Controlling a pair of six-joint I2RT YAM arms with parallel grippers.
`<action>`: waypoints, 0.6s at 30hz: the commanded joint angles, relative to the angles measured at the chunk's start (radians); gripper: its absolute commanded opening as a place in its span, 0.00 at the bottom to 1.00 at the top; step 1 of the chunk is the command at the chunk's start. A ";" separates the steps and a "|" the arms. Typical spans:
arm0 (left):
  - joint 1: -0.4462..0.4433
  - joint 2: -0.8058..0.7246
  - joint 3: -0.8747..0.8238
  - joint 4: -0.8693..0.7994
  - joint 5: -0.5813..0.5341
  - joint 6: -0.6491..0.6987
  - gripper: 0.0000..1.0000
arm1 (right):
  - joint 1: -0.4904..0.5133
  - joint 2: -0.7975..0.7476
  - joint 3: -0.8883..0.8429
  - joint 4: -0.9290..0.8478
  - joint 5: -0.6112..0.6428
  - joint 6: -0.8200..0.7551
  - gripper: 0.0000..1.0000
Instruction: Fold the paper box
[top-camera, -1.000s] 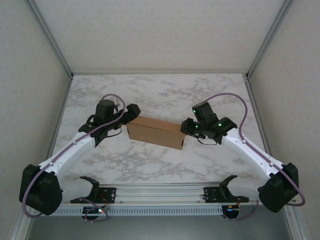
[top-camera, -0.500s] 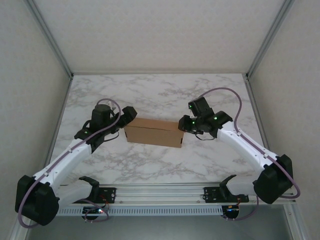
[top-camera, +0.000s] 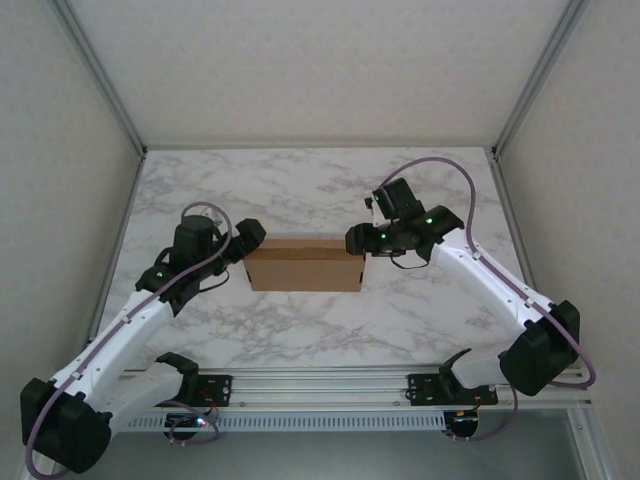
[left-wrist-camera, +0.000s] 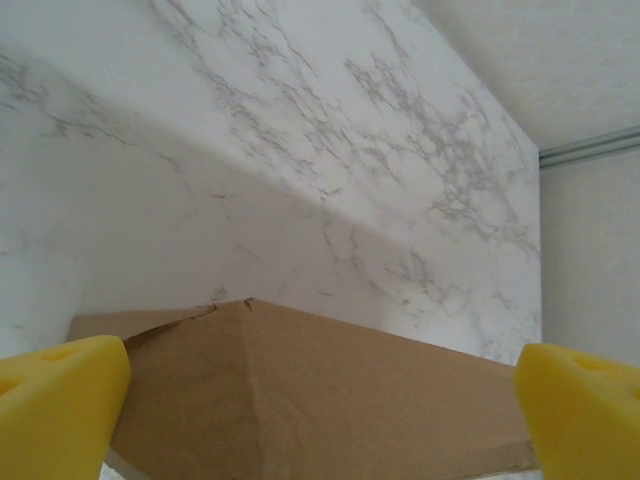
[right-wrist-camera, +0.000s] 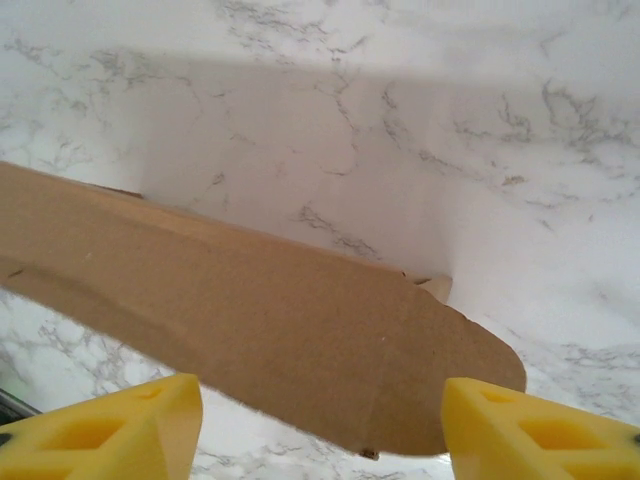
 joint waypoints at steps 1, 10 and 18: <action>-0.005 -0.034 0.070 -0.070 -0.114 0.124 1.00 | -0.002 -0.045 0.053 -0.050 0.029 -0.117 0.68; -0.011 -0.135 0.087 -0.077 -0.103 0.545 0.93 | -0.004 -0.236 -0.150 0.146 0.057 -0.589 0.60; -0.060 -0.176 0.101 -0.109 -0.151 0.779 0.67 | -0.049 -0.242 -0.200 0.159 -0.036 -0.795 0.41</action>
